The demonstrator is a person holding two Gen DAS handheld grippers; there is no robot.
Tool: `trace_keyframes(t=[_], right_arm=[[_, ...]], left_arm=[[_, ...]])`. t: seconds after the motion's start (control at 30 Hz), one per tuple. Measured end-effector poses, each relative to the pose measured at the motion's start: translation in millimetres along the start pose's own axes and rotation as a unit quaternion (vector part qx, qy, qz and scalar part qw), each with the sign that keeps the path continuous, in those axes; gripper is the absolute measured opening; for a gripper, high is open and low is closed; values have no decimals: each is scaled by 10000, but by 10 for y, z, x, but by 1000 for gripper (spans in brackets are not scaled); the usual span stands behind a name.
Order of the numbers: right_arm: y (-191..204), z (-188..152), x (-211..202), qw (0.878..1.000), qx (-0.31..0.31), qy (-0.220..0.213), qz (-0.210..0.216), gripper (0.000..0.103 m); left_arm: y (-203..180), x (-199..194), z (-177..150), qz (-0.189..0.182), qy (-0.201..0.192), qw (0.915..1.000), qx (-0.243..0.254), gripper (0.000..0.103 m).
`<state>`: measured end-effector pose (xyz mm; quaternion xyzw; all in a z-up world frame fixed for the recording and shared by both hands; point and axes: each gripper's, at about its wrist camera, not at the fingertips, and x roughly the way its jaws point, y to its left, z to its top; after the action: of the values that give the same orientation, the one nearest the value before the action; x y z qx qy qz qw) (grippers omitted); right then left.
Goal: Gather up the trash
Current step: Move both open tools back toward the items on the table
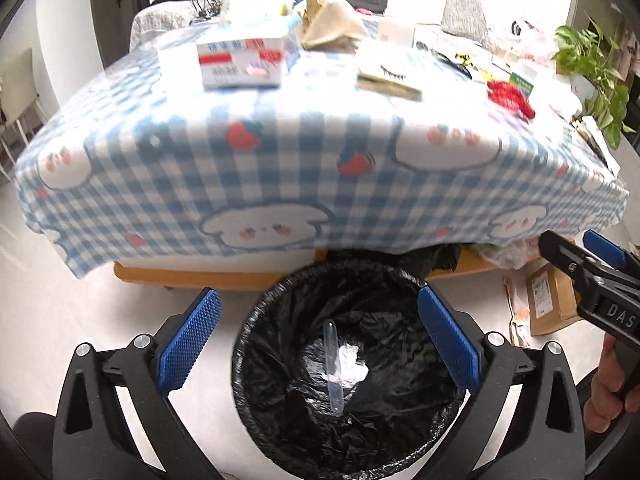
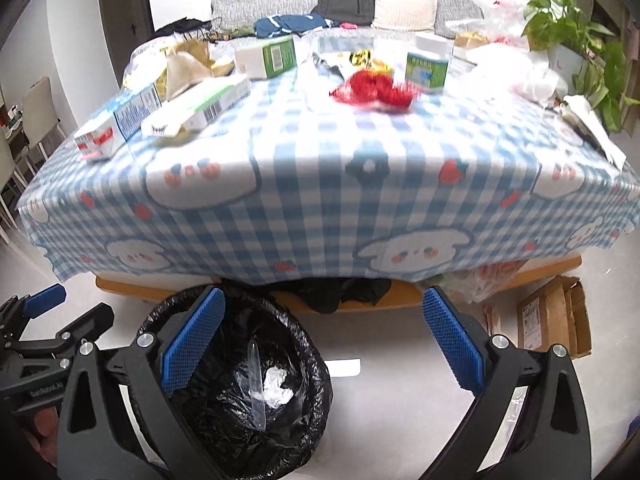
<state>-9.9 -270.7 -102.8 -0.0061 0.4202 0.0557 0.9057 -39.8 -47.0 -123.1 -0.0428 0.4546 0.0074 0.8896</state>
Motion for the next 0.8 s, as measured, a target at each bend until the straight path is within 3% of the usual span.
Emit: trace_keyframes(t=[0.37, 0.6, 0.8], right_arm=[[-20, 296, -264, 9997, -24, -251, -38, 95], [13, 691, -571, 9990, 21, -444, -47, 95], [-109, 1026, -596, 9980, -114, -587, -207, 95]], left_arm=[[173, -283, 378, -8, -20, 9999, -117, 97], [292, -543, 680, -7, -89, 9999, -129, 97], [380, -513, 931, -39, -54, 9998, -195, 97]])
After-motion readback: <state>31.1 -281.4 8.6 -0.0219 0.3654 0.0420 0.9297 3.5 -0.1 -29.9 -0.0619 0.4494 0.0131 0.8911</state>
